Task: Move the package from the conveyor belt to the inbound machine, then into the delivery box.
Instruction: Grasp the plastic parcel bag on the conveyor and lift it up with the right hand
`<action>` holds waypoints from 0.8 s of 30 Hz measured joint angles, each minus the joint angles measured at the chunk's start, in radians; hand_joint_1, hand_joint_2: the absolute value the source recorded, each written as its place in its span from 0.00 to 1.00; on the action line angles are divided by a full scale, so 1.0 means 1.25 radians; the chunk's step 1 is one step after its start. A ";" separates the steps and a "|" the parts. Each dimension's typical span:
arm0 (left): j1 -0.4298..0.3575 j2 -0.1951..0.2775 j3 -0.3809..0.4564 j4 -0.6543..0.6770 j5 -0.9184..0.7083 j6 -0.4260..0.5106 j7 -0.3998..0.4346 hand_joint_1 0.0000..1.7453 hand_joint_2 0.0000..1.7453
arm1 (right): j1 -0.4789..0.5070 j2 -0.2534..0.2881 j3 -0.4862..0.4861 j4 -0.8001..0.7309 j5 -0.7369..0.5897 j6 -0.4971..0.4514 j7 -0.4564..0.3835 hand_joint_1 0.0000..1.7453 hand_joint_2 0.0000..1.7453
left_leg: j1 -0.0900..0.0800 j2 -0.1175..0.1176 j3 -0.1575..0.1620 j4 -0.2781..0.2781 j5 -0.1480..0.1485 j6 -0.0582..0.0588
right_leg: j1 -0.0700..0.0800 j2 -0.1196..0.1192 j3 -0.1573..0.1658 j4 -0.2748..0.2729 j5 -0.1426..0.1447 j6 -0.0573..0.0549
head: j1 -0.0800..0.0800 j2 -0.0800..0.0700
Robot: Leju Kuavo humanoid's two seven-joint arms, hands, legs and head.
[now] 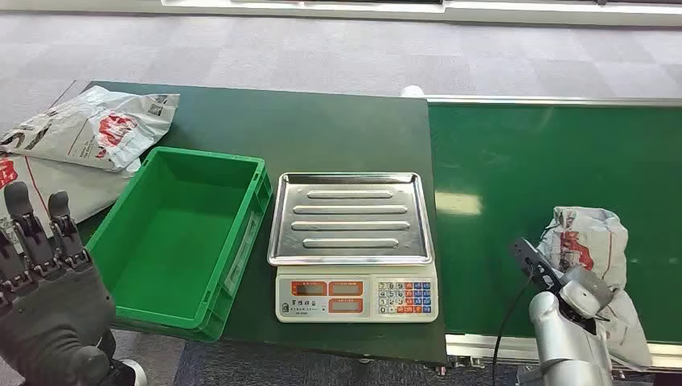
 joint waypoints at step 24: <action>-0.029 0.002 0.003 0.069 0.041 -0.069 0.001 0.00 1.00 | -0.154 0.045 0.507 -0.413 -0.071 -0.283 -0.339 1.00 1.00 | 0.001 0.003 0.001 -0.001 0.003 -0.003 | 0.002 0.003 -0.001 0.000 0.002 -0.003 | 0.000 0.000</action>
